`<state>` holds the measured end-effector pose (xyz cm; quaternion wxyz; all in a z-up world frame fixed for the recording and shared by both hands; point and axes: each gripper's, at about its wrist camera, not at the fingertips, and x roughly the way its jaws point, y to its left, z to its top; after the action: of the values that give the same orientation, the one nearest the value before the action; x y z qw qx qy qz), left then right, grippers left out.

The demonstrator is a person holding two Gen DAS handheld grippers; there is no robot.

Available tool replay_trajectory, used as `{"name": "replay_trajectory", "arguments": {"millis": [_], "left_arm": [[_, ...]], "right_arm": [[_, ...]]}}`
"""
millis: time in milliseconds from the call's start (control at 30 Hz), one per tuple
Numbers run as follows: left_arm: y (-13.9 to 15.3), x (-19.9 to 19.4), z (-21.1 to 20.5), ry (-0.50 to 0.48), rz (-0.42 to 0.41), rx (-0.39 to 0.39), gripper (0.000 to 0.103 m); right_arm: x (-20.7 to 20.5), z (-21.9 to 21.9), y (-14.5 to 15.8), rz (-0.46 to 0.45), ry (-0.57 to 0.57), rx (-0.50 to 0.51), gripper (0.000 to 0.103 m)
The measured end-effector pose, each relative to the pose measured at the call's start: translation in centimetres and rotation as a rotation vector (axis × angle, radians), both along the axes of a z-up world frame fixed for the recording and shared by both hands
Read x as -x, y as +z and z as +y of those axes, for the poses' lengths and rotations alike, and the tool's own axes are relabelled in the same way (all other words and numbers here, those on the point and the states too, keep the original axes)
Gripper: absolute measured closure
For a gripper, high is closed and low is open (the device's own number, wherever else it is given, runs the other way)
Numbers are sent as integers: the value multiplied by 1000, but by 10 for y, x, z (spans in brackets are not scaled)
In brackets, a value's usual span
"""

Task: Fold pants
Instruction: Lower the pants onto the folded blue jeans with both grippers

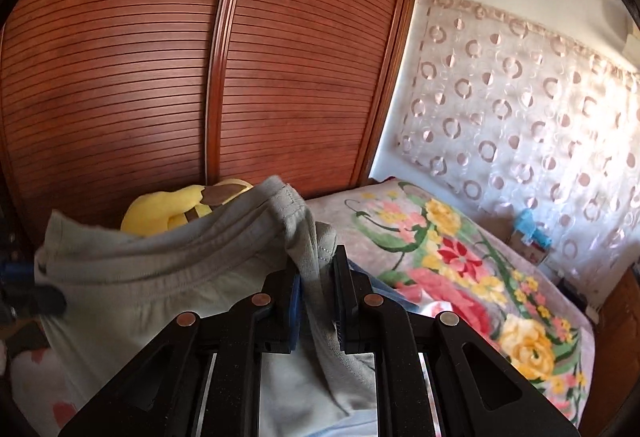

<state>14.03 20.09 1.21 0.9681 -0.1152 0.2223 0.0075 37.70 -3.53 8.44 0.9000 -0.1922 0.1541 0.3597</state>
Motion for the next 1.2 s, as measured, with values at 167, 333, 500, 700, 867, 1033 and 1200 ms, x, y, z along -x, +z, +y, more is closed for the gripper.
{"name": "replay_trajectory", "arguments": {"millis": [167, 333, 500, 700, 867, 1033, 1200], "left_arm": [[-7, 1, -1, 20, 20, 4, 89], [-15, 0, 1, 45, 40, 2, 89], [-25, 1, 3, 69, 66, 12, 89], [-31, 0, 5, 77, 91, 5, 89], [-31, 2, 1, 84, 96, -14, 89], [-29, 5, 0, 93, 103, -30, 89], [-27, 12, -4, 111, 105, -59, 85]], "right_arm": [[-3, -17, 1, 30, -24, -62, 61], [-6, -41, -5, 97, -6, -103, 59], [-23, -47, -22, 162, -30, -63, 59], [-52, -43, -24, 211, -113, -63, 59], [-46, -40, -15, 216, -119, -97, 59], [-18, -44, -14, 205, -102, -116, 59], [13, -49, -17, 203, -86, -117, 59]]}}
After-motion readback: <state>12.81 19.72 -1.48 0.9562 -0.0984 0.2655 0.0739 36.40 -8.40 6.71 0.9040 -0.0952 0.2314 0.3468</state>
